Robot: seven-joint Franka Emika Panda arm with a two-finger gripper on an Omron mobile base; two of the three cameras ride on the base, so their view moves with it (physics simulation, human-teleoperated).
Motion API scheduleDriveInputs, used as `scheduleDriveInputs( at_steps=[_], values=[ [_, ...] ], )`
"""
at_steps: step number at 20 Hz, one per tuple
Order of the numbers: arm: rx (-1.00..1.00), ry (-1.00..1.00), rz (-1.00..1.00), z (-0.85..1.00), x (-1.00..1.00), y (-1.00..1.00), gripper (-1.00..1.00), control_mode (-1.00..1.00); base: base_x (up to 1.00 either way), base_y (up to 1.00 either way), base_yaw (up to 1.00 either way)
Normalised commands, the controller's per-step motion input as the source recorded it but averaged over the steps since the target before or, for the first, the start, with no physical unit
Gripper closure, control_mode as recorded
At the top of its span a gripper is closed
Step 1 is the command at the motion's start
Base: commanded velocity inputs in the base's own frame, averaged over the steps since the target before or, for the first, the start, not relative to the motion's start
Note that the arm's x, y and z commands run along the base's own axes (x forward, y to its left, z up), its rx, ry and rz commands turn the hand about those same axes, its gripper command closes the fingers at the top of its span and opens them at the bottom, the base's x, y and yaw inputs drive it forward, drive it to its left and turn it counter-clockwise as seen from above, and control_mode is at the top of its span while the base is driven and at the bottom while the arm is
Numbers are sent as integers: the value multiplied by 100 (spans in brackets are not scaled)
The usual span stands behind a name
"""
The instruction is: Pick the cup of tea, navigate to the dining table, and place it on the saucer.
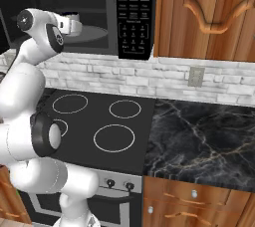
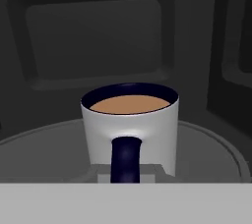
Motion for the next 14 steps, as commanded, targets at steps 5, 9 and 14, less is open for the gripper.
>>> scheduleDriveInputs(
  at_steps=[5,9,14],
  values=[
    [5,-6,-3,6,-59,-20,100,-100,0,0,0],
    [5,-6,-1,10,-73,-22,100,-100,0,0,0],
    [5,-1,0,17,-75,-19,100,-100,0,0,0]
  ],
)
